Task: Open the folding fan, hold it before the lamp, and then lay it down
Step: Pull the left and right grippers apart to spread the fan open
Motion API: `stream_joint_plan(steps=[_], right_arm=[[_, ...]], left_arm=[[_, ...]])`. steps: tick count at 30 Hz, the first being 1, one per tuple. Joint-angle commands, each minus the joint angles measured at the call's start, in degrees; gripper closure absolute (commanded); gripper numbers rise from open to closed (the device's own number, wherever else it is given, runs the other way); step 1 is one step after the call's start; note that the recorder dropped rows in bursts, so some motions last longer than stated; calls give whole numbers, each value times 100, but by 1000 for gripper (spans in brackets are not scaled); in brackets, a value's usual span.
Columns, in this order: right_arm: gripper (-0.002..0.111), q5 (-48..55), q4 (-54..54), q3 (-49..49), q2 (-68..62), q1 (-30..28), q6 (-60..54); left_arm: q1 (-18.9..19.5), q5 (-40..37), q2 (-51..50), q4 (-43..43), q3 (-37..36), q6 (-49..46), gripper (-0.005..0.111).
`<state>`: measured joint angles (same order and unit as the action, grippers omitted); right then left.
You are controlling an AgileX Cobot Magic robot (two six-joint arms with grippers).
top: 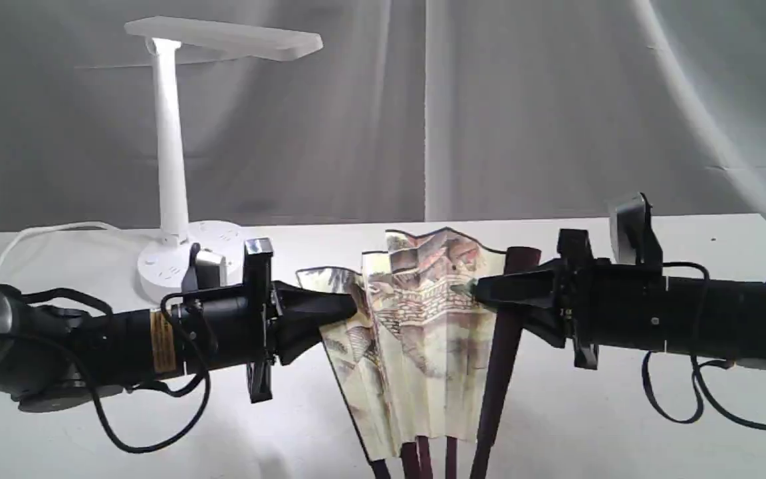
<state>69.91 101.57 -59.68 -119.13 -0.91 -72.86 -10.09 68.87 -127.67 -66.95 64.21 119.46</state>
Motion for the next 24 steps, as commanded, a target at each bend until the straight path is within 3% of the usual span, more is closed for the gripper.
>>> stream_joint_plan(steps=[1, 17, 24], right_arm=[[108, 5, -162, 21, 30, -236, -232], [108, 5, -162, 163, 30, -1642, 411], [108, 5, -162, 163, 30, -1973, 776]], left_arm=[[217, 109, 104, 165, -20, 306, 107], [1564, 109, 104, 309, -20, 306, 107], [2205, 109, 104, 34, -20, 306, 107]])
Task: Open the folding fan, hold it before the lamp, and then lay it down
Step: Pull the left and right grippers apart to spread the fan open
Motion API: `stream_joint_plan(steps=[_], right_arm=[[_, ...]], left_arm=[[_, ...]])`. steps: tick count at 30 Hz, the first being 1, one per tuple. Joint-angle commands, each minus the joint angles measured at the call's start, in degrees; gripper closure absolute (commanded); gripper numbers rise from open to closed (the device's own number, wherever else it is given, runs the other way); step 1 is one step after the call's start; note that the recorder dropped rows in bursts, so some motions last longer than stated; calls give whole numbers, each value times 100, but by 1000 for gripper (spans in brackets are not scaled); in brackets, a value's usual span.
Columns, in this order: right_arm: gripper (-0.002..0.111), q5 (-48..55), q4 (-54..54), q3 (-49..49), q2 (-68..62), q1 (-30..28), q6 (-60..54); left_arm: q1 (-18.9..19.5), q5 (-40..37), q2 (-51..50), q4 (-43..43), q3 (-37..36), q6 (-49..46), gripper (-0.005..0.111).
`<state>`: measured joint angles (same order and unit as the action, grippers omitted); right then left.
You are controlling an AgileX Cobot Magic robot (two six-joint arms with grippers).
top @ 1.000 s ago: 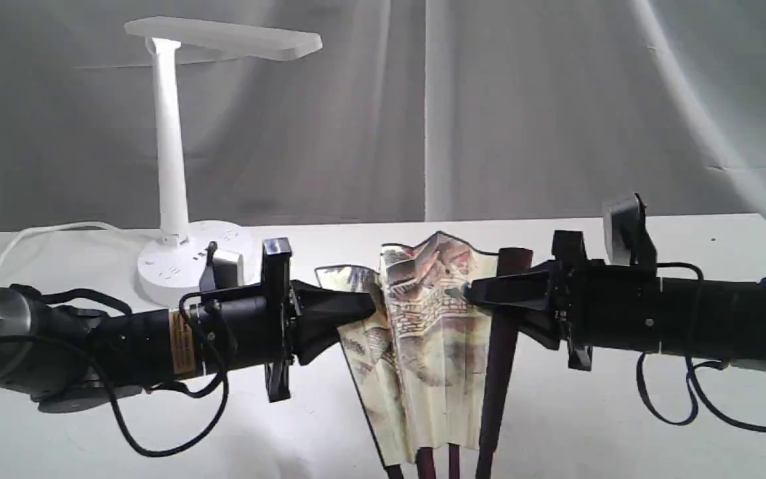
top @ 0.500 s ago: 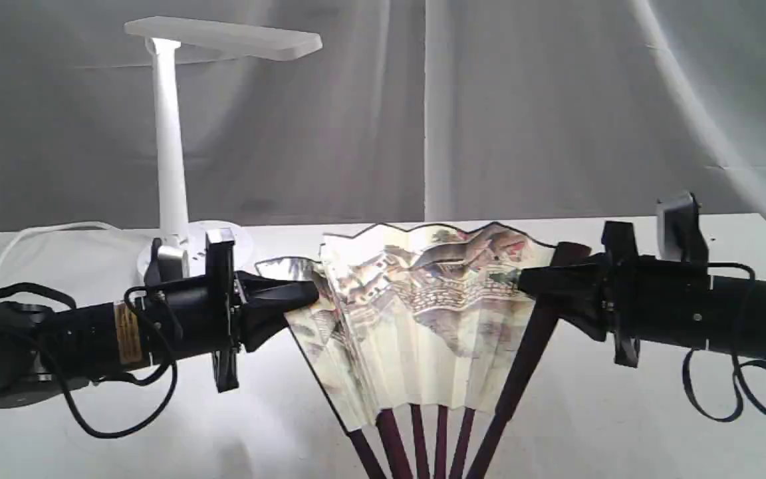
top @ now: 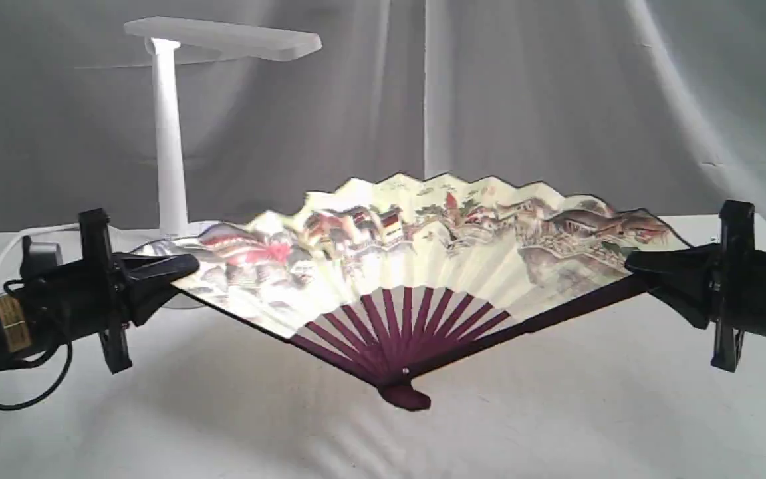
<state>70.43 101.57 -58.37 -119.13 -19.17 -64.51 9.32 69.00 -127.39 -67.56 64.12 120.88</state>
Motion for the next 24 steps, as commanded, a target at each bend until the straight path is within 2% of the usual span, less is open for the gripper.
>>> stream_joint_plan(steps=[1, 6, 15, 21, 24], right_arm=[[108, -47, -162, 31, 30, -154, -48], [108, -47, -162, 21, 30, -235, -48], [108, -47, -162, 21, 30, -424, -12], [108, -47, -162, 21, 30, -410, 29], [108, -47, -162, 21, 67, -410, 435]], left_arm=[[354, 96, 76, 28, -11, 165, 107], [759, 96, 76, -350, -57, 165, 107], [1330, 96, 296, -290, -680, 165, 107], [1322, 96, 599, -377, -765, 154, 107], [1308, 96, 824, -152, -891, 164, 107]])
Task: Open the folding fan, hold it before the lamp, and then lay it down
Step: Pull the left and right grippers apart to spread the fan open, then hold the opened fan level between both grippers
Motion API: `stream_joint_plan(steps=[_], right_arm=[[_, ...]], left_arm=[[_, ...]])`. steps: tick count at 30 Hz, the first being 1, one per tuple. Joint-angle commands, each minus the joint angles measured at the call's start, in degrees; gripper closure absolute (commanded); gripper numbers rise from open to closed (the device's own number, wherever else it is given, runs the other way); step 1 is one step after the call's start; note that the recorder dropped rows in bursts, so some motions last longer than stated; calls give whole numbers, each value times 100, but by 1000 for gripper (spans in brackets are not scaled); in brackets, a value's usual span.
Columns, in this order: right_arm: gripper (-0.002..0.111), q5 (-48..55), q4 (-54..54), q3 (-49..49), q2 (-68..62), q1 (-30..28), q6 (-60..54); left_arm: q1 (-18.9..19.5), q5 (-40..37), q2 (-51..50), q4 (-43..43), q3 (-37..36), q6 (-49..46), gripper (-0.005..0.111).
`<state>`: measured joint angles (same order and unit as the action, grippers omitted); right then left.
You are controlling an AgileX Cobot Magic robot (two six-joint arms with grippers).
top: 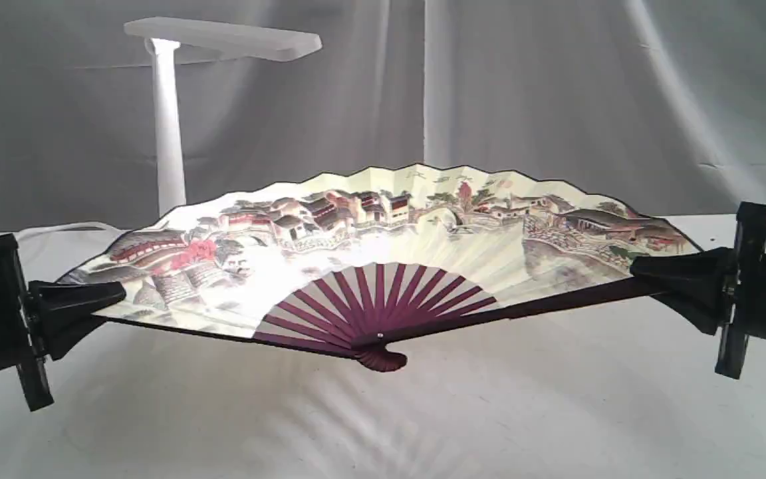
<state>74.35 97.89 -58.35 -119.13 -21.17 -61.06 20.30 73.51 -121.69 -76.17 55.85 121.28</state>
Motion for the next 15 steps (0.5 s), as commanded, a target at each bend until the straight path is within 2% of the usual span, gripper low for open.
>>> stream_joint_plan(steps=[1, 6, 15], right_arm=[[108, -439, 206, 19, 101, -210, 120], [108, -439, 206, 19, 387, -210, 589], [108, -439, 206, 19, 1096, -210, 1280]], left_arm=[[210, -354, 333, 823, -109, 123, 107], [210, -354, 720, 1518, -517, 123, 107], [210, -354, 1044, 1742, -654, 123, 107]])
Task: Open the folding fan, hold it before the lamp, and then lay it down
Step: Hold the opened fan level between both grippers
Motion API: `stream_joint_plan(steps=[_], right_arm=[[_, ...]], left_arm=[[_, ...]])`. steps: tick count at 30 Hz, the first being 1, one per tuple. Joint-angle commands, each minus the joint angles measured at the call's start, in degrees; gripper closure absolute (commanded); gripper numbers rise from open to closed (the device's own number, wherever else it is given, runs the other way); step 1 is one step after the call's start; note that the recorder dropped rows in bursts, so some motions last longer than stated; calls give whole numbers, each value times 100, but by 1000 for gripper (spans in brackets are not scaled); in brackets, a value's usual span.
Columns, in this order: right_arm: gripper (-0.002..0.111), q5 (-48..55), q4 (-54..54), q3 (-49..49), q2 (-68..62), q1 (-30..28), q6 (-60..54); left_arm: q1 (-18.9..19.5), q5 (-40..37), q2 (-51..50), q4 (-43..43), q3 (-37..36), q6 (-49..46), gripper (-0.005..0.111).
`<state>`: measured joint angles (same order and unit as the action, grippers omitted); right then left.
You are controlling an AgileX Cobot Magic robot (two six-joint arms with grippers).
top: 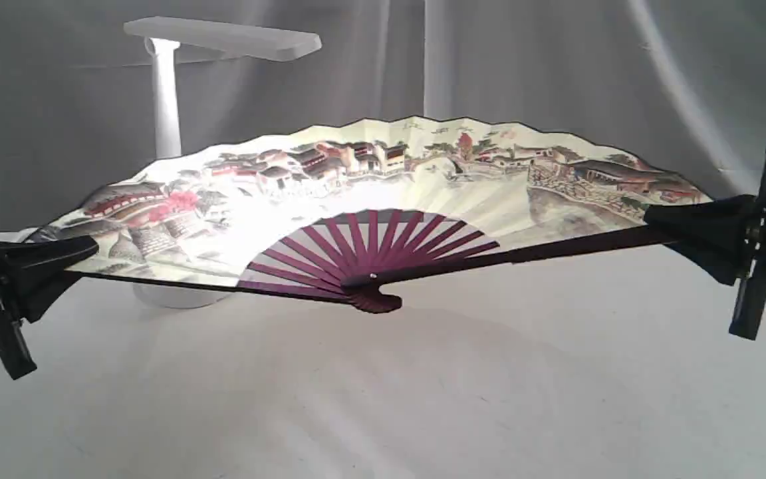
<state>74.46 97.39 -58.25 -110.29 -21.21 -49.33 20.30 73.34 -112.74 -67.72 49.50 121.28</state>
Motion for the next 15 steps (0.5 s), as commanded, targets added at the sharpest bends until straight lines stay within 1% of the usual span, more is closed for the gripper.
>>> stream_joint_plan(steps=[1, 9, 15], right_arm=[[108, -449, 256, 9, 274, -206, 201], [108, -449, 256, 9, 590, -217, 622], [108, -449, 256, 9, 690, -217, 738]], left_arm=[[210, -338, 206, 898, -19, 123, 107], [210, -338, 551, 829, -44, 133, 106], [210, -338, 865, 768, -147, 133, 106]])
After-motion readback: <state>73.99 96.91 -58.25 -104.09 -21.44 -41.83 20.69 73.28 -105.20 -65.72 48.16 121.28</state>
